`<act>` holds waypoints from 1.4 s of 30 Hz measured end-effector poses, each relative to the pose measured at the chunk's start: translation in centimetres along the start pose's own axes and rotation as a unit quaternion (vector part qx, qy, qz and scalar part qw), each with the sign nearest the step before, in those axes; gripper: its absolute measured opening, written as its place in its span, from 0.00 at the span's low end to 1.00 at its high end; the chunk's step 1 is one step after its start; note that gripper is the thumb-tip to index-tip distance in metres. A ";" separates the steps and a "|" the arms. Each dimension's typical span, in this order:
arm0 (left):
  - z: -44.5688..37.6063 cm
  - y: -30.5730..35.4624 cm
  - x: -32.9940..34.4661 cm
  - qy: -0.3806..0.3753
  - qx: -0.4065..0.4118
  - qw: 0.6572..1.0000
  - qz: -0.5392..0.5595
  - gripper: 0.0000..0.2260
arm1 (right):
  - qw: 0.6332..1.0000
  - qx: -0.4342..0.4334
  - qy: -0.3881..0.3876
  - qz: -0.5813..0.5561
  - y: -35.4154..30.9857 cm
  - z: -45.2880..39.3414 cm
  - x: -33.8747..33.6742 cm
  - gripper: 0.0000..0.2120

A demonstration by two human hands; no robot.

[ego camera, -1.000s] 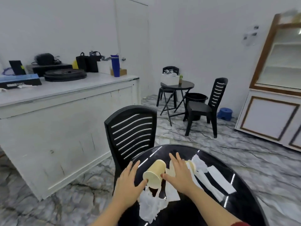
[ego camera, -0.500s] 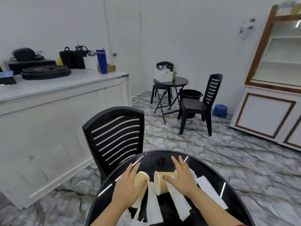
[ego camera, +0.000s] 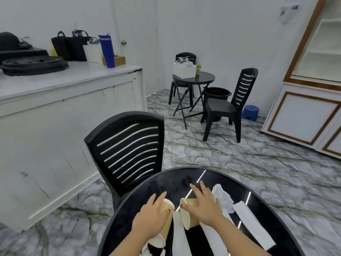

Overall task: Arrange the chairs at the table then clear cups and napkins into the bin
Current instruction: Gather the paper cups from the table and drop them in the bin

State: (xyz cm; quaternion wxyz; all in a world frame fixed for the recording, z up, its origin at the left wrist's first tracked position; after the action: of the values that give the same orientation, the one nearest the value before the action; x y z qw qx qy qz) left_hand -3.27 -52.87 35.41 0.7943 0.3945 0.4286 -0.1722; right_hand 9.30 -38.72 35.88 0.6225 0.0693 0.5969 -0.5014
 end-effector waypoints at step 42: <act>17.6 -8.7 -10.4 0.274 -0.116 0.946 0.129 0.25 | 0.941 -0.334 -0.018 -0.058 -18.0 9.0 2.6 0.27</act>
State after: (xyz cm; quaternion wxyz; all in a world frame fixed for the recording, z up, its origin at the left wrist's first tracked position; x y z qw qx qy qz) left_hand -4.98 -72.67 45.40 0.7018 0.3832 0.5926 0.0973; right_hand 2.05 -55.06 45.44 0.5902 -0.1868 0.7217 -0.3097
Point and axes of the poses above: each hand's wrist, its own z-axis away from the middle knuckle, its own x-axis out of the palm, y = z × x, the point moved 5 cm from there along -z, towards the middle knuckle, and after that the axes turned 1 degree about -x, right-handed, at the moved point
